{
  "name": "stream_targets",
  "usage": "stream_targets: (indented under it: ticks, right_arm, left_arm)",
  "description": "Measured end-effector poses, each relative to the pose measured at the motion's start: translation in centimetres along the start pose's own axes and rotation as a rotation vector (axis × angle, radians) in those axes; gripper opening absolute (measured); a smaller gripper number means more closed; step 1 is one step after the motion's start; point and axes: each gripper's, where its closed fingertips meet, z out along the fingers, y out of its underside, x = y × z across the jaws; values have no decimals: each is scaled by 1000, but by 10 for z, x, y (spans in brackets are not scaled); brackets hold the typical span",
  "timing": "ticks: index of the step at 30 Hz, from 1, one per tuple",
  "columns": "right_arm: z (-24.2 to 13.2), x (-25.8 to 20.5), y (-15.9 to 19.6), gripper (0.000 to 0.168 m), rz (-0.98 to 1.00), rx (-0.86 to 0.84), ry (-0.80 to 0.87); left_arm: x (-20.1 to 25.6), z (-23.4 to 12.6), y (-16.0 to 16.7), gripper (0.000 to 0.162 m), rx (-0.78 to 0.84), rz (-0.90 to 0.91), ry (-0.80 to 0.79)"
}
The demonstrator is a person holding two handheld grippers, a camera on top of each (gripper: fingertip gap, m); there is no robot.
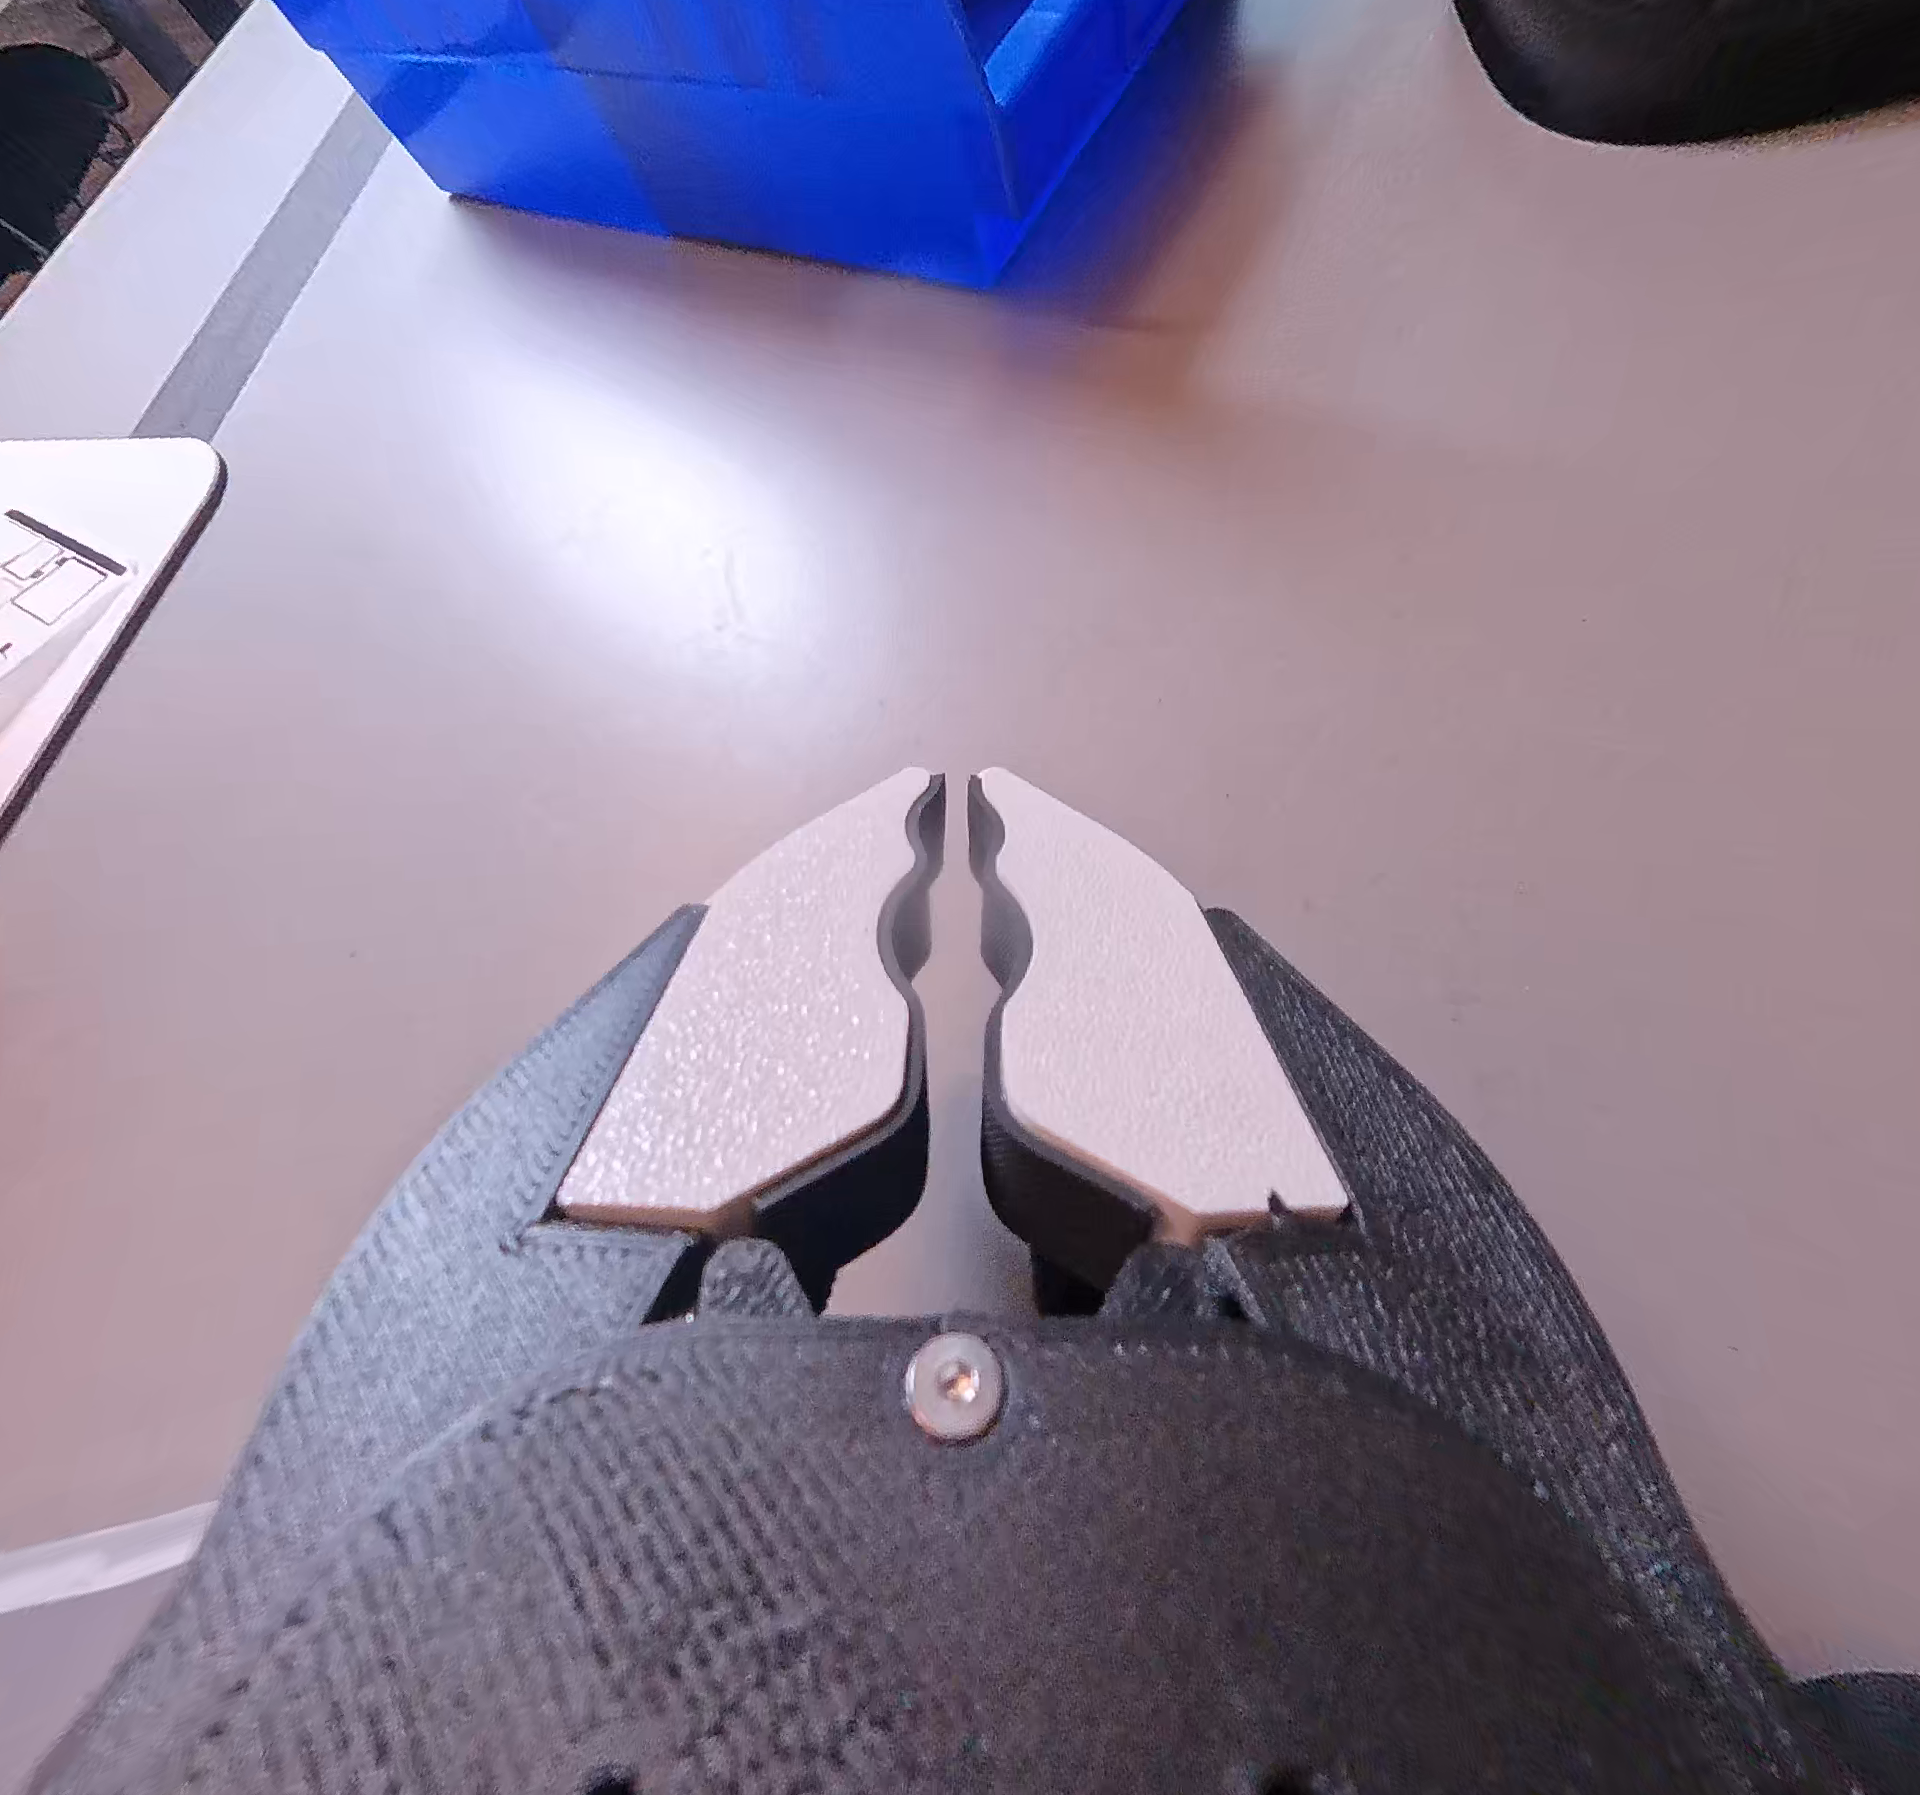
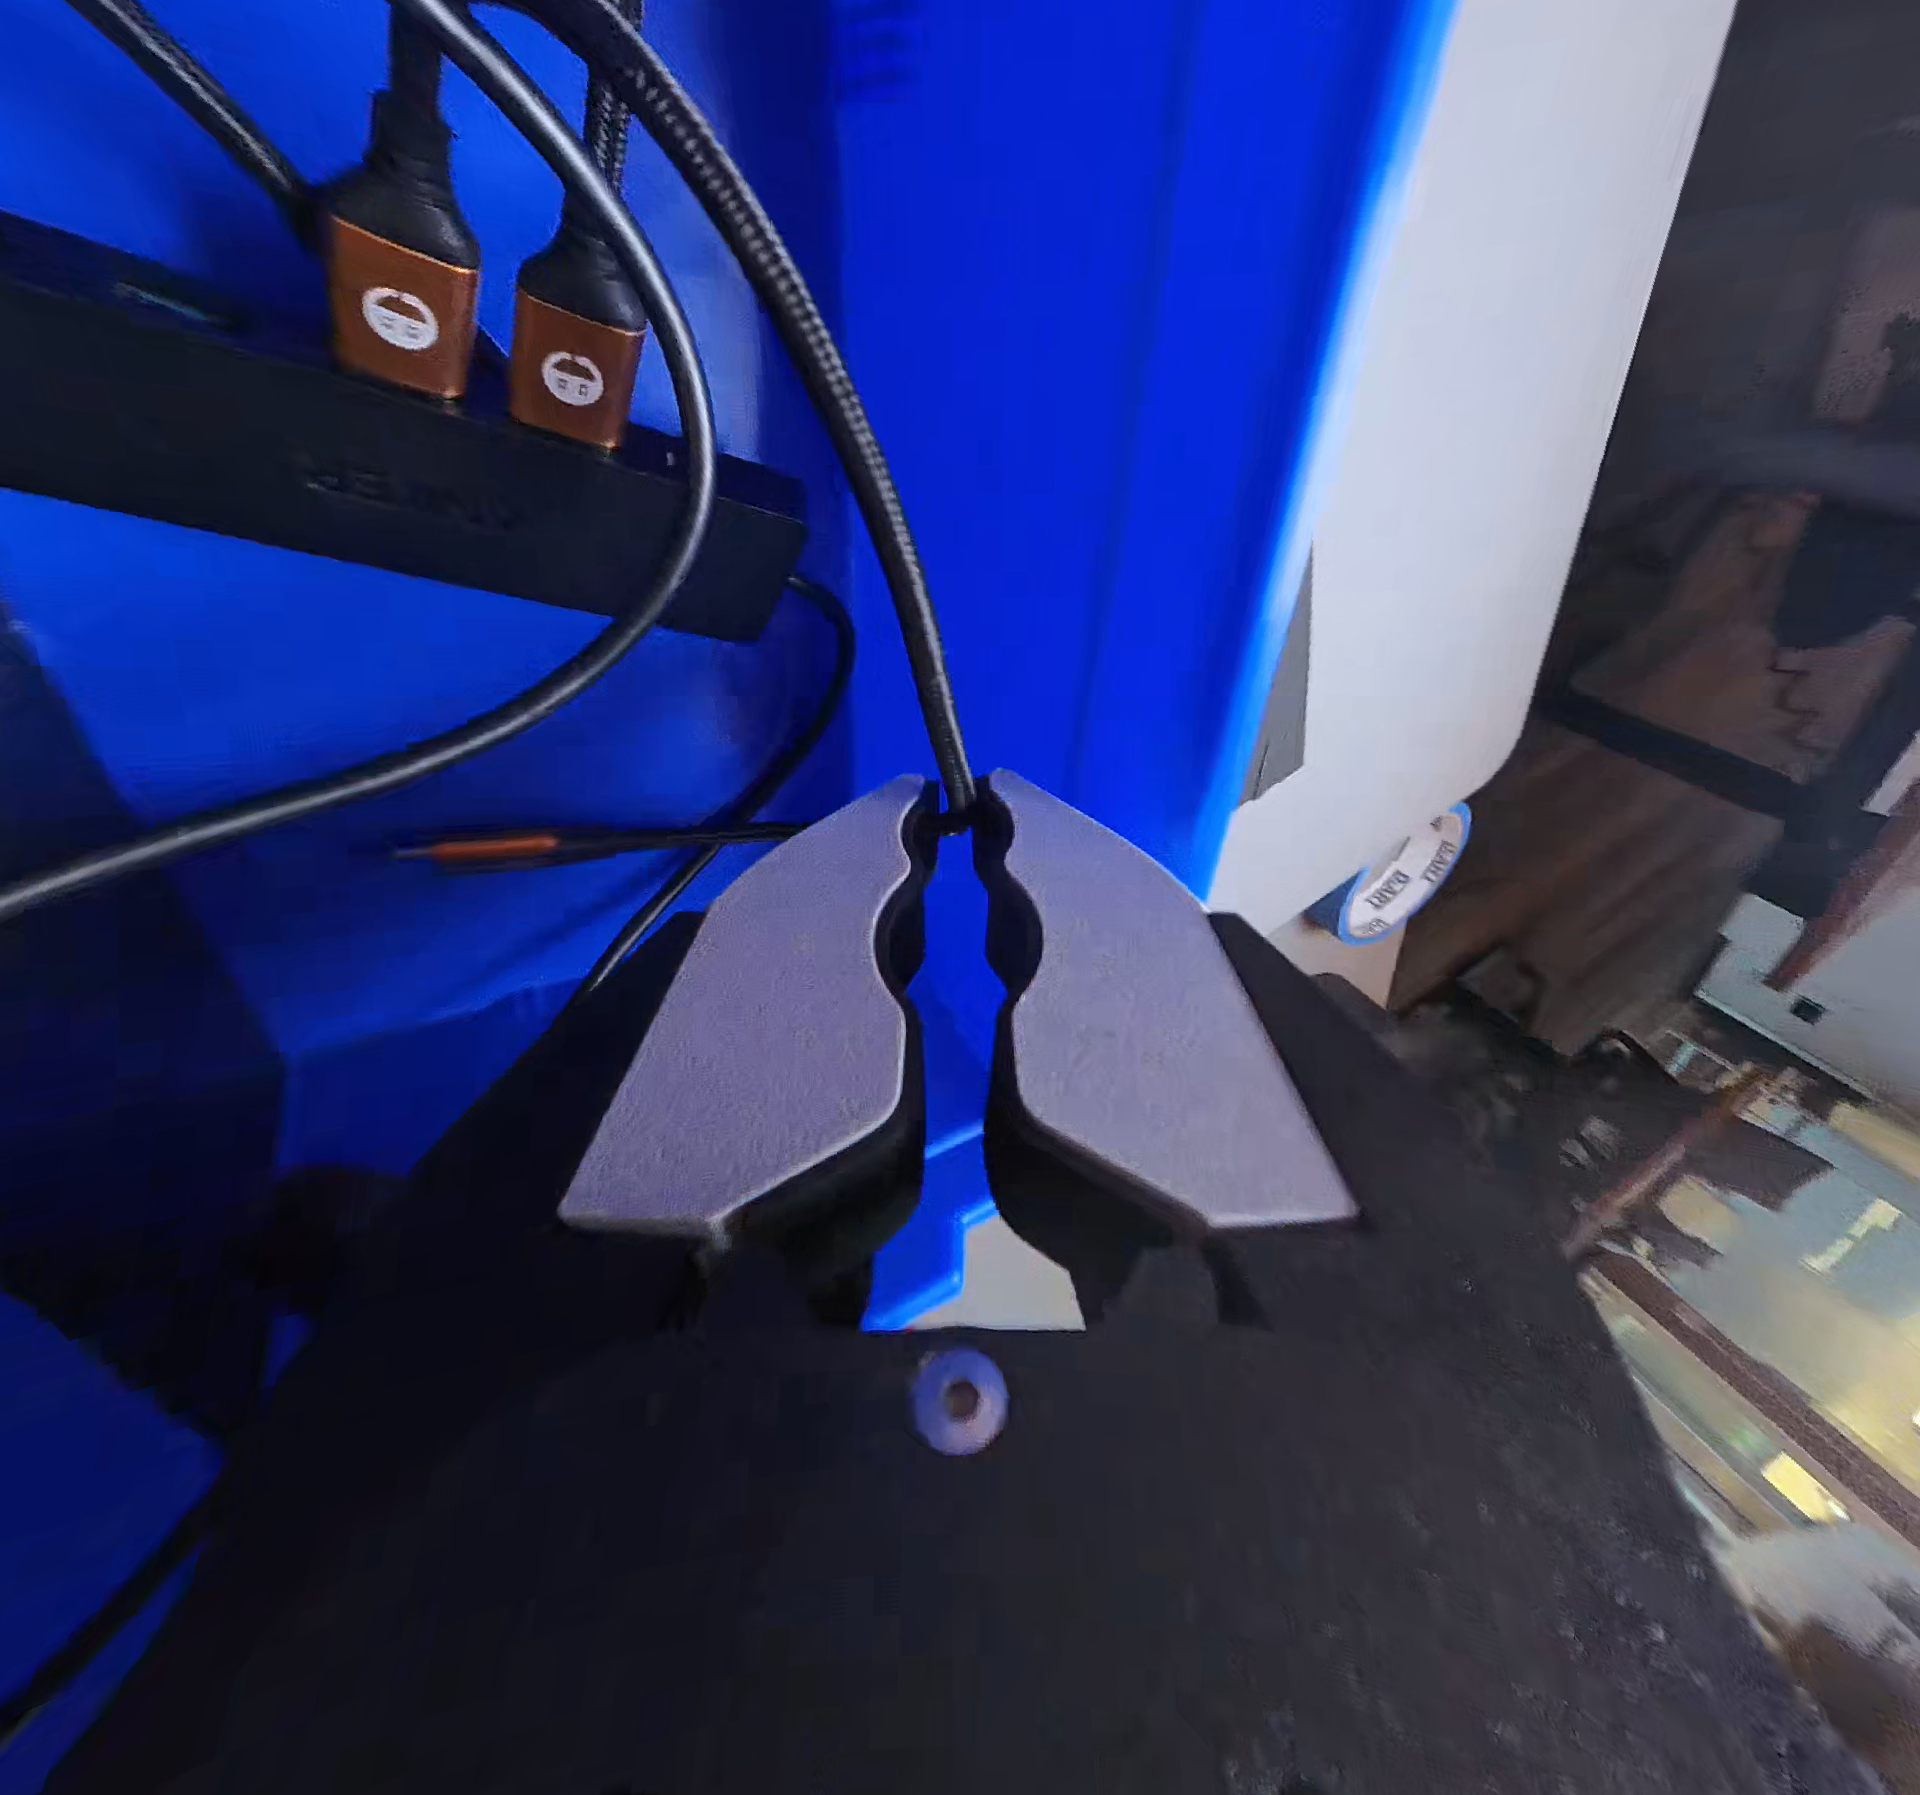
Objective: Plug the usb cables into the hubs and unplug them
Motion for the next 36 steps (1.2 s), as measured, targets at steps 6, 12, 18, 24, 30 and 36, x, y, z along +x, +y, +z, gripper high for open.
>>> stream_targets:
  ticks: [6,12,18,24,30,36]
  right_arm:
    - [-21,6,-5,34,28,-18,90]
    - [-93,-10,-55,48,134,346,0]
    - [-85,-91,-116,34,-99,465,-52]
    - [-82,-85,-114,23,103,515,-297]
    - [-36,-59,-82,24,346,354,-365]
    - [-41,-59,-89,36,278,339,-286]
  left_arm:
    - [3,3,5,4,-22,0,19]
    - [4,2,2,4,-11,10,21]
    - [7,1,-3,4,-9,37,14]
    - [7,-3,-5,4,-9,42,-6]
    - [8,0,0,4,-23,32,12]
    - [10,3,4,4,-34,30,28]
